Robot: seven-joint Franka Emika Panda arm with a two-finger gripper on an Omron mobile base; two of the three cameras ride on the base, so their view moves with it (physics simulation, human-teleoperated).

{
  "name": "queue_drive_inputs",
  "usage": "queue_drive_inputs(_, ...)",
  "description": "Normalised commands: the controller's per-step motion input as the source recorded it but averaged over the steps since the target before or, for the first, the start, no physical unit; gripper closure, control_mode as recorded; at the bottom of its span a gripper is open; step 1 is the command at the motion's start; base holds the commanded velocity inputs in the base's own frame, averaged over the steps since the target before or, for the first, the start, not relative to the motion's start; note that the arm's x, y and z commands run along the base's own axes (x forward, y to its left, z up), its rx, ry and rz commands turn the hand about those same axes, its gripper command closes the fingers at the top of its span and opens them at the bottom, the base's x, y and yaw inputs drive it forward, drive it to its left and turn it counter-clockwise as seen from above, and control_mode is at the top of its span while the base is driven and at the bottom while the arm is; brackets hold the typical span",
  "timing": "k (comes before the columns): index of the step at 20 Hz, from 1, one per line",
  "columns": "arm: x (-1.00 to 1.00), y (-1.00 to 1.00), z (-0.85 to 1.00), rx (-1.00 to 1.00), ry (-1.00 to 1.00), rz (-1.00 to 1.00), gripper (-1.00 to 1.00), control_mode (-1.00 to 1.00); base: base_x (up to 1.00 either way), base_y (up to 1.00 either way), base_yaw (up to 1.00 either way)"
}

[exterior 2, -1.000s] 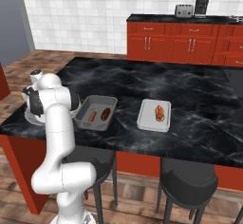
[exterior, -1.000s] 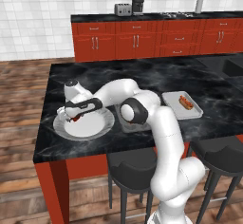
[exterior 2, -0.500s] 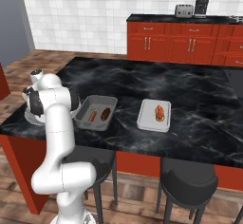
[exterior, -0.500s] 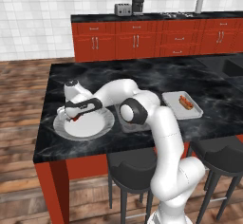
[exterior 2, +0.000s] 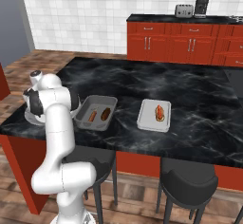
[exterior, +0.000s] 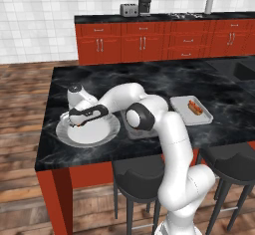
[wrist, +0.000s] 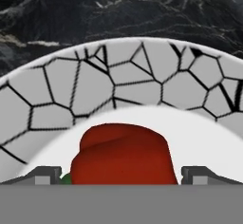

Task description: Place one cooked food and one vegetable from the large plate to each tupperware container.

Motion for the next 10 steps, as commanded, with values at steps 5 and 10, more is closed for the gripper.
queue_drive_inputs(5, 0.0, 0.0, 0.0, 0.0, 0.0, 0.03, -1.0, -1.0, 0.0, 0.0, 0.0)
queue_drive_inputs(10, 0.0, 0.0, 0.0, 0.0, 0.0, 0.04, 1.0, -1.0, 0.0, 0.0, 0.0)
